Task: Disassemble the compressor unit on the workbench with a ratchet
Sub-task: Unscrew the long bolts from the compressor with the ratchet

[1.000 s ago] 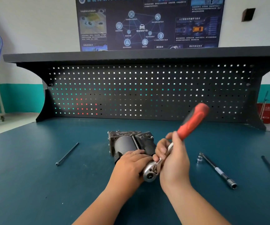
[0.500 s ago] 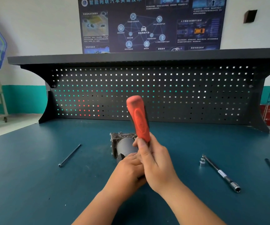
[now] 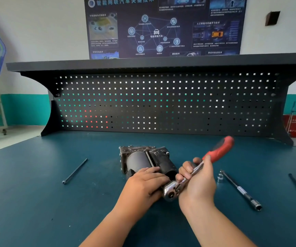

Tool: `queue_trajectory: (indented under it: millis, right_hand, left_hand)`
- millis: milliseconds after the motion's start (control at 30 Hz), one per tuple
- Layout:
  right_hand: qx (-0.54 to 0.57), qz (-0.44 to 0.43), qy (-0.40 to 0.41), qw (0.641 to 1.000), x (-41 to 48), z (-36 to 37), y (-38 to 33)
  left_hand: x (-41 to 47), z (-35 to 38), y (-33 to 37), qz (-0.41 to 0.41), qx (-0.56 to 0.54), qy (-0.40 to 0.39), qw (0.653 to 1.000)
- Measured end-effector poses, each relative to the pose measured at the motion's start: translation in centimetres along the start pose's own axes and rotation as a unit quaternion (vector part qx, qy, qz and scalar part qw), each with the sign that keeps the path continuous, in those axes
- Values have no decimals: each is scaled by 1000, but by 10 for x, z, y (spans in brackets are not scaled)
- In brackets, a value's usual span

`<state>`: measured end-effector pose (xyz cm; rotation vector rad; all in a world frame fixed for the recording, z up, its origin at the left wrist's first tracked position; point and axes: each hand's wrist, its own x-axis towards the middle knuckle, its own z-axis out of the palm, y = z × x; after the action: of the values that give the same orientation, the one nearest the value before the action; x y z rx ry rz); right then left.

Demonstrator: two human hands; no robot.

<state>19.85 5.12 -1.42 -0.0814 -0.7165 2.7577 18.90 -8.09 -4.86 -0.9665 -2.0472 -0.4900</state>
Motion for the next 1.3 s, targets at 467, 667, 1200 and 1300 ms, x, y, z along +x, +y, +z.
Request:
queue_trajectory:
  millis: [467, 667, 1200, 1300]
  right_hand:
    - [-478, -290, -461, 689, -12, 9, 11]
    - [-486, -314, -448, 681, -16, 8, 14]
    - [12, 9, 16, 1000, 1, 3, 0]
    - [-74, -47, -79, 993, -5, 8, 1]
  left_hand:
    - [-2, 5, -6, -10, -55, 78, 995]
    - [-2, 3, 4, -38, -33, 32, 998]
    - [-1, 0, -1, 9, 14, 13, 1000]
    - [-2, 1, -2, 5, 8, 20, 1000]
